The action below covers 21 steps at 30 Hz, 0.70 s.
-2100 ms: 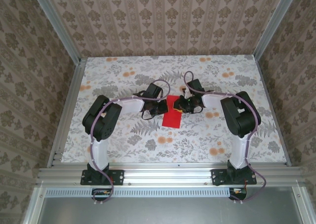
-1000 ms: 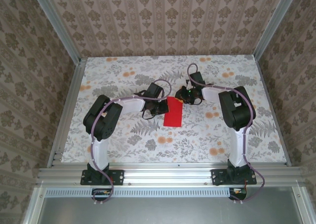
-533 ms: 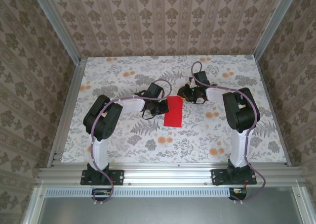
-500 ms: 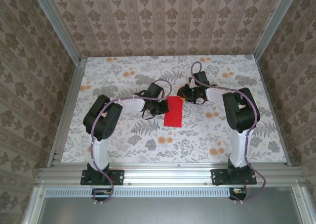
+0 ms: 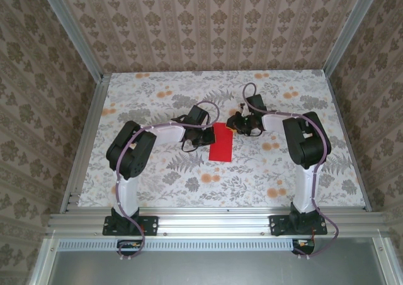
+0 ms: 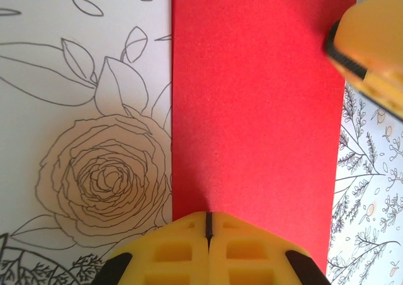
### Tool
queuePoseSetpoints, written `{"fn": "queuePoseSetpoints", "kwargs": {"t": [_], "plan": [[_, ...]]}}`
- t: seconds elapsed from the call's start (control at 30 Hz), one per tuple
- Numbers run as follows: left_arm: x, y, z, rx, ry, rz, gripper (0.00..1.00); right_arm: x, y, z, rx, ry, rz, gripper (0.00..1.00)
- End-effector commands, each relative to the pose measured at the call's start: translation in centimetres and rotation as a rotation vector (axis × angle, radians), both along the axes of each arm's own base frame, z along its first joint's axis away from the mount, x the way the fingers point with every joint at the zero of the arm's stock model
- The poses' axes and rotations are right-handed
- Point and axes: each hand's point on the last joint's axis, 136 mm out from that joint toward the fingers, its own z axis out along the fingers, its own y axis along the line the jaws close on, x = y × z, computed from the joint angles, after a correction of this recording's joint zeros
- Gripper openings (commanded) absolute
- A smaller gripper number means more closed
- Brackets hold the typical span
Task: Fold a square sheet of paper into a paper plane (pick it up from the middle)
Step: Fold the square sheet of paper in half at the center of the table, then move the paper to the center of the table.
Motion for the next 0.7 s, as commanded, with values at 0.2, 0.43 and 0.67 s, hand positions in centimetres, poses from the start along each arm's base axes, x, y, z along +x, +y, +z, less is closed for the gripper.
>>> {"fn": "queuePoseSetpoints", "kwargs": {"t": [0.2,0.43,0.67], "plan": [[-4.6,5.1,-5.5,0.242,0.170,-0.008,0.00,1.4,-2.4,0.3,-0.078,-0.010,-0.094,0.22],[-4.1,5.6,-3.4,0.241,0.116,0.038,0.00,-2.4,0.6,4.5,0.008,-0.069,0.044,0.22],[-3.8,5.9,-1.2,0.191,0.067,0.101,0.00,-7.8,5.6,3.8,0.013,0.002,0.206,0.22]]}}
